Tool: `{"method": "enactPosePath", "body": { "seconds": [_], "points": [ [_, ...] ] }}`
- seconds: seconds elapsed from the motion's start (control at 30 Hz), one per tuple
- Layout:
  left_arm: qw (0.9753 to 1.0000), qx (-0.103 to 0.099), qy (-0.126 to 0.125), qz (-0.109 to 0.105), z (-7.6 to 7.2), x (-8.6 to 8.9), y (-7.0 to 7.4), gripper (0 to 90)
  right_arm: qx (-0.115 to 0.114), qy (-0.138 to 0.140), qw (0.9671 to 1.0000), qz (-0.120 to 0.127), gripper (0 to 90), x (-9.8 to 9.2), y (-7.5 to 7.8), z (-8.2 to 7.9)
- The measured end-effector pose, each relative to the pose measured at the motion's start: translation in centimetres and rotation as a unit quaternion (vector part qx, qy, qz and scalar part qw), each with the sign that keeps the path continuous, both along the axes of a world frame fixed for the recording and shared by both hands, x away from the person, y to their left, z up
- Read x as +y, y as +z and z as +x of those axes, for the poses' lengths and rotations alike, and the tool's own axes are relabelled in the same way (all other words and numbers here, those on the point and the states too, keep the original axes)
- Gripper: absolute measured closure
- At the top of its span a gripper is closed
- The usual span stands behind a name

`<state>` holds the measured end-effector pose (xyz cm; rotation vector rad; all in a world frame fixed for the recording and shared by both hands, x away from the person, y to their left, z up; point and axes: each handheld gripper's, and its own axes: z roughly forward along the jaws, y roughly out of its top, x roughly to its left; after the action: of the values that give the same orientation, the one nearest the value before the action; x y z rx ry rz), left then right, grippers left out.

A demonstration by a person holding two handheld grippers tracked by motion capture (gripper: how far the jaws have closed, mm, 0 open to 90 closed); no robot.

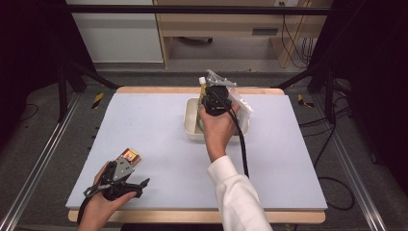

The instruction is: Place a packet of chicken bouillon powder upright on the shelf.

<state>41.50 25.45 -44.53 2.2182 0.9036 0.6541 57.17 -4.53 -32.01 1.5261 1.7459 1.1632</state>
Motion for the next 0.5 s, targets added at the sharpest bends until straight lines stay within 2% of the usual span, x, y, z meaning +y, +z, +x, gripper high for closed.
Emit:
{"method": "enactPosePath", "body": {
  "seconds": [0.1, 0.13, 0.3, 0.37, 0.5],
  "points": [
    [1.0000, 0.000, 0.000, 0.000, 0.0, 0.0, 0.0, 10.6, -0.012, 0.008, 0.9999, 0.001, 70.1, 0.1, 0.3, -0.6],
    [1.0000, 0.001, -0.002, 0.005, 0.0, 0.1, 0.1, 10.6, -0.016, 0.014, 0.9998, -0.006, 69.3, 0.1, 0.4, -0.8],
    [1.0000, -0.004, 0.001, -0.002, 0.0, 0.2, 0.2, 10.5, -0.031, 0.034, 0.9988, -0.019, 62.0, 0.3, 0.7, -2.2],
    [1.0000, -0.006, 0.002, -0.005, 0.0, 0.3, 0.2, 10.2, -0.034, 0.055, 0.9978, -0.012, 58.4, 0.2, 0.8, -2.7],
    [0.9999, -0.013, 0.005, -0.008, 0.0, 0.5, 0.4, 9.4, -0.051, 0.081, 0.9950, -0.030, 53.6, 0.0, 0.8, -4.1]
  ]
}}
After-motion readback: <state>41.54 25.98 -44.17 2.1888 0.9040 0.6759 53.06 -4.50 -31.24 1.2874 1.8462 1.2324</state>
